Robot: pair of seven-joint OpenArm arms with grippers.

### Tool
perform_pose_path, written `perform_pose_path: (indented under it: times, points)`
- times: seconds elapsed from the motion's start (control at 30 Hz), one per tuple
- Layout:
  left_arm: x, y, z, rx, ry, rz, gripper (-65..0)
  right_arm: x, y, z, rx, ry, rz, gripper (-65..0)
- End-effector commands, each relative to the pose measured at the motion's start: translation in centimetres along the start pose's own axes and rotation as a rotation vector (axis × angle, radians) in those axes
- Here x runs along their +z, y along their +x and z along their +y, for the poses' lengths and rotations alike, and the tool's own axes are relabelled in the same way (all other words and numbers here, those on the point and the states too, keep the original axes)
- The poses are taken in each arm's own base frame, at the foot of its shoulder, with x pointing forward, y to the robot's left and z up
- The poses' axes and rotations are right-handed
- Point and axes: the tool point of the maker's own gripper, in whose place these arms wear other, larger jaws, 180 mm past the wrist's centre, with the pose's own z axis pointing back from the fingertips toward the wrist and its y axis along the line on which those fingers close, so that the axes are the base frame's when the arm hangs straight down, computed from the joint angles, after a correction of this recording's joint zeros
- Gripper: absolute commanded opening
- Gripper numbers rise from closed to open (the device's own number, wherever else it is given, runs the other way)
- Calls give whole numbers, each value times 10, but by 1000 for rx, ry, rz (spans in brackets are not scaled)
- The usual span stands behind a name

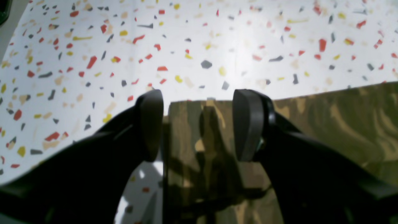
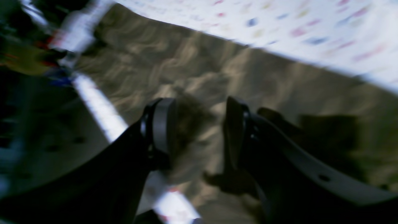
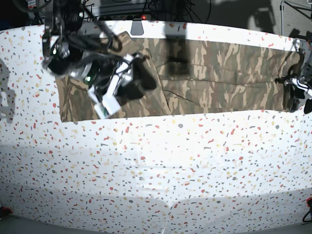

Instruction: Fold the T-shirt properly

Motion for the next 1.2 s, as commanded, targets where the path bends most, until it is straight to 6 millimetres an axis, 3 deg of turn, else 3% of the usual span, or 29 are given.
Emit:
perform_pose_path:
  times: [0.0, 0.1, 0.3, 0.43, 0.53, 0.77, 0.93, 1.17]
  points:
    - [3, 21, 12, 3, 20, -50, -307, 2, 13, -3, 45, -13, -20, -383]
    - [12, 24, 28, 82, 51, -40, -307, 2, 9, -17, 90, -68, 45, -383]
    - [28, 19, 59, 200, 111, -14, -307, 3, 8, -17, 91, -71, 49, -383]
    - [27, -10, 55, 261, 34, 41, -307, 3, 8, -17, 91, -71, 48, -383]
    - [27, -33, 63, 301, 30, 81, -307, 3, 8, -17, 91, -71, 49, -383]
    - [25, -50, 82, 430, -2, 128, -334, 3, 8, -17, 91, -71, 49, -383]
    - [17, -72, 81, 530, -12, 216, -346, 3, 8, -17, 91, -71, 49, -383]
    - [17, -76, 61, 638, -107, 281, -346, 3, 8, -17, 91, -72, 48, -383]
